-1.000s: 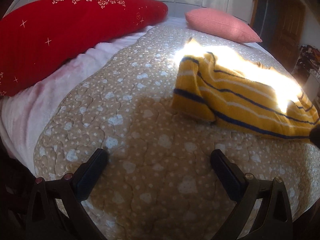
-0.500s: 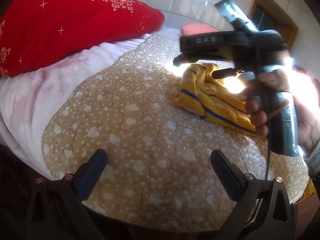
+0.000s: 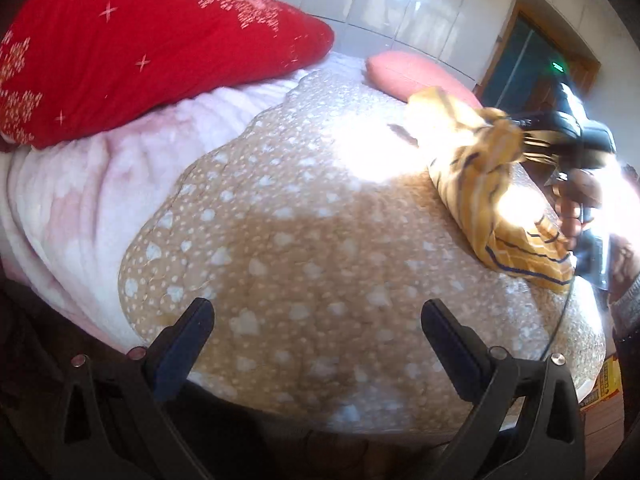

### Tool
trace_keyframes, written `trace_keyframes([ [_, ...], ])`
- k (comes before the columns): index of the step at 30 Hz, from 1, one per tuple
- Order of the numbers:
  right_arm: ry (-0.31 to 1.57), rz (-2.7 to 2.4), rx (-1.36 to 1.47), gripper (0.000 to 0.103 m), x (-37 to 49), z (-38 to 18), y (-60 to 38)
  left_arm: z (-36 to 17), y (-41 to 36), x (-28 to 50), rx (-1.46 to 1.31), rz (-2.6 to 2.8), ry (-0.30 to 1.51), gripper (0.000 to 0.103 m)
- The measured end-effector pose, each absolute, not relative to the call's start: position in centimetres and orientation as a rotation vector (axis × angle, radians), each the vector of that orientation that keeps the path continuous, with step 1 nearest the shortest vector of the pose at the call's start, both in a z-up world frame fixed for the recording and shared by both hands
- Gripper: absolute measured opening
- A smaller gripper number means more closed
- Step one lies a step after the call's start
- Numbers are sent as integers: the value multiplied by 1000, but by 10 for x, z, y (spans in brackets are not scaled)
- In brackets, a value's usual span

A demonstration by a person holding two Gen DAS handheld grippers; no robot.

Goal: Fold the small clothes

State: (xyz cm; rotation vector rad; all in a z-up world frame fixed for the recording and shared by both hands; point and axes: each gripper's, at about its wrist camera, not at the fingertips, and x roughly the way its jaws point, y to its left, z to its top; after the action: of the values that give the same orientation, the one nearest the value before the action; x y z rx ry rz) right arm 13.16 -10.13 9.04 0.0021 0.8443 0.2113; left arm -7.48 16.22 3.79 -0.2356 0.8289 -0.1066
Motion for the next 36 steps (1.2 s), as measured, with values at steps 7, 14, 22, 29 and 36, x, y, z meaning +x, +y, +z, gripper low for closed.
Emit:
trace_keyframes([
  [7, 833, -17, 344, 15, 95, 78, -304, 56, 113, -58, -174, -200, 819, 103],
  [14, 823, 7, 415, 49, 62, 43, -361, 61, 68, -41, -147, -263, 873, 103],
  [22, 607, 81, 375, 24, 17, 114, -353, 58, 40, -36, -120, -278, 906, 103],
  [29, 780, 115, 468, 25, 36, 42, -332, 65, 20, -41, -90, -303, 905, 103],
  [36, 779, -24, 598, 24, -19, -16, -395, 52, 27, -30, -96, -288, 946, 103],
])
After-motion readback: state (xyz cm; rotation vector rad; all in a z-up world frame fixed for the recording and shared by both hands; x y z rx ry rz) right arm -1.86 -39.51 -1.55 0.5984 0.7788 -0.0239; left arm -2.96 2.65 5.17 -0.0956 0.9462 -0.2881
